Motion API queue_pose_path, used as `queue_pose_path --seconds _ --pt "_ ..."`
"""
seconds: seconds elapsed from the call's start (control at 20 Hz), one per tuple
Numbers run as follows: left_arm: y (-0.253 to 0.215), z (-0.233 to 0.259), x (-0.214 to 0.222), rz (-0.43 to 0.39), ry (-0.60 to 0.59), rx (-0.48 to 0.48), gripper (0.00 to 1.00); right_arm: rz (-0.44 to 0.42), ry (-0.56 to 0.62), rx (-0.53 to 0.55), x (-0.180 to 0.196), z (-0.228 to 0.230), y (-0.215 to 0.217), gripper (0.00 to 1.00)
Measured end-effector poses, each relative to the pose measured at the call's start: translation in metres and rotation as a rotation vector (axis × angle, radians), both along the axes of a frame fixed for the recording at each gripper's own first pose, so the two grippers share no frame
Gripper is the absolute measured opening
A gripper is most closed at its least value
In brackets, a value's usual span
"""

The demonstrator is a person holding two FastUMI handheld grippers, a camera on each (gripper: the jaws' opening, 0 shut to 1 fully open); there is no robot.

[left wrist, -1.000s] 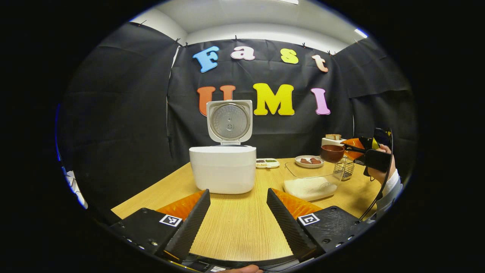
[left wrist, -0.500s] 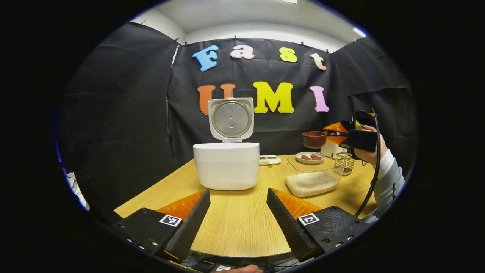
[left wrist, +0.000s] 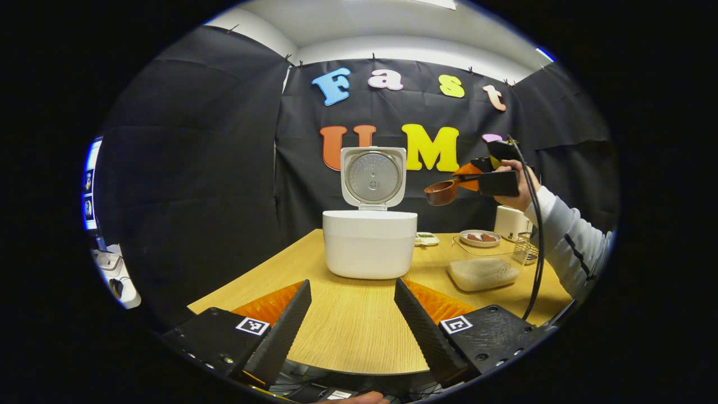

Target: Close the left gripper, press the button to open the rice cooker; take a wooden spoon from the chopstick holder with the right hand, scoop a spoonful of rice and pour it into the rice cooker, then put the wooden spoon back into the chopstick holder.

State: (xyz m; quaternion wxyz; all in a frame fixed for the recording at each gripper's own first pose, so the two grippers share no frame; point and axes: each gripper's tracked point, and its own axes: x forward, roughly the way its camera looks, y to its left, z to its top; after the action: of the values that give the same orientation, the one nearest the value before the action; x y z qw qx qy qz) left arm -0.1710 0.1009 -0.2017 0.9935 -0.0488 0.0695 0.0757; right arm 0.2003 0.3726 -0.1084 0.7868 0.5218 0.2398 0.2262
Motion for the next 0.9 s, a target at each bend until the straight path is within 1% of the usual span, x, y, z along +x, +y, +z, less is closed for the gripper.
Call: queue_pose_path --seconds 0.1,0.15,0.25,0.35,0.45,0.55,0.7,0.8,0.85,0.9 --pt "0.003 0.003 -0.001 0.004 -0.018 0.001 0.95 0.018 -0.065 -0.095 0.016 0.004 0.032 0.16" --pt "0.002 0.007 -0.002 0.003 -0.028 0.001 0.95 0.044 -0.082 -0.157 0.022 -0.001 0.050 0.16" --pt "0.001 0.009 -0.001 0.001 -0.040 0.000 0.95 0.071 -0.096 -0.234 0.031 -0.012 0.084 0.16" --pt "0.001 0.006 -0.003 0.010 -0.036 0.002 0.95 0.080 -0.123 -0.303 0.043 -0.020 0.107 0.16" --pt "0.005 0.004 -0.006 0.031 -0.026 0.006 0.95 0.061 -0.161 -0.391 0.050 -0.023 0.117 0.16" --pt "0.009 0.006 -0.005 0.046 -0.028 0.000 0.95 0.065 -0.203 -0.458 0.048 -0.023 0.127 0.16" --pt "0.000 0.006 -0.001 0.026 -0.039 -0.027 0.95 0.081 -0.289 -0.566 0.046 -0.019 0.136 0.16" --pt "-0.001 0.003 0.001 0.026 -0.031 -0.013 0.96 0.061 -0.362 -0.687 0.044 -0.011 0.133 0.17" --pt "0.004 0.000 0.003 0.043 -0.026 0.001 0.96 0.061 -0.415 -0.725 0.040 -0.004 0.137 0.17" --pt "0.010 -0.002 0.005 0.060 -0.016 0.014 0.96 0.056 -0.471 -0.789 0.040 0.001 0.141 0.16"
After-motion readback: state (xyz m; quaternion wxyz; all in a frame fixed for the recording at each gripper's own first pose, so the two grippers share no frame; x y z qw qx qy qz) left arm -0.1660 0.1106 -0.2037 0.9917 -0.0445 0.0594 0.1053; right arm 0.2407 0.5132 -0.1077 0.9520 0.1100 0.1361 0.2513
